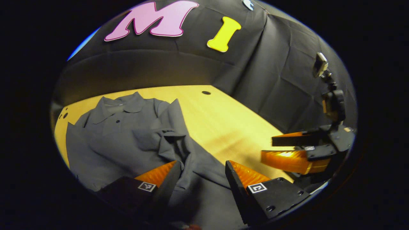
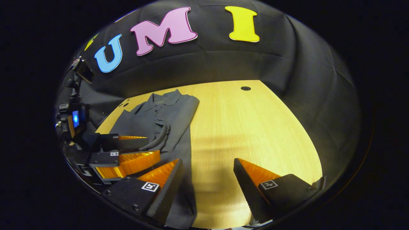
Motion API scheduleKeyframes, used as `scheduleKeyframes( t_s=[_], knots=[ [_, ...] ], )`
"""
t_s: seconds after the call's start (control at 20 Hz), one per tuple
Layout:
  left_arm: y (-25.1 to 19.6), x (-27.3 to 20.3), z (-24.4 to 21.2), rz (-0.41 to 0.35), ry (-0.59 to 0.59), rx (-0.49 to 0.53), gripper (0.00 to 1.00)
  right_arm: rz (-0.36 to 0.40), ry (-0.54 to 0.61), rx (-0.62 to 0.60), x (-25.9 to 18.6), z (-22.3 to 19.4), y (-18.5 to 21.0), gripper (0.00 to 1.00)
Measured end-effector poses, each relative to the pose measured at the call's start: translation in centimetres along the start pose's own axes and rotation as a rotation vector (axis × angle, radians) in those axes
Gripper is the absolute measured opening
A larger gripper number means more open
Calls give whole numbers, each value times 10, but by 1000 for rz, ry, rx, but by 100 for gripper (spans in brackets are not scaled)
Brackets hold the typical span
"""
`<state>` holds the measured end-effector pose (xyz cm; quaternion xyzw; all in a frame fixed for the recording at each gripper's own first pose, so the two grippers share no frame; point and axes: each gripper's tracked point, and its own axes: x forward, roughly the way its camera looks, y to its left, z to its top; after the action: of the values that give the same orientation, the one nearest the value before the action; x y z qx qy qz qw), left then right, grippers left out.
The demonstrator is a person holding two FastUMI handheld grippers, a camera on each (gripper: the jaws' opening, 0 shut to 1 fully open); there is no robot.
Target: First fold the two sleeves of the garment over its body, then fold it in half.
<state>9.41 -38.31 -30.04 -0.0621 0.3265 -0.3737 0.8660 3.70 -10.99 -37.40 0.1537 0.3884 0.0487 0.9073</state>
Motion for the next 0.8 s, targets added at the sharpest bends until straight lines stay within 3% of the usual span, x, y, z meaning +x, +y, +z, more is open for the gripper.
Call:
scheduleKeyframes(
  t_s=[0.2,0.35,0.4,0.6,0.8],
  knots=[
    [15,-54,6,29,-40,3,96,2,7,-5,-12,-3,16,98],
    [40,-99,3,75,-55,8,92,1,23,-2,-24,-12,28,99],
    [52,-113,1,101,-57,7,96,2,31,-2,-29,-17,31,98],
    [109,-177,-22,238,-50,-31,96,2,80,-10,-46,-43,46,99],
    [174,-242,-80,392,23,-115,96,-28,139,4,-52,-75,52,99]
  ],
)
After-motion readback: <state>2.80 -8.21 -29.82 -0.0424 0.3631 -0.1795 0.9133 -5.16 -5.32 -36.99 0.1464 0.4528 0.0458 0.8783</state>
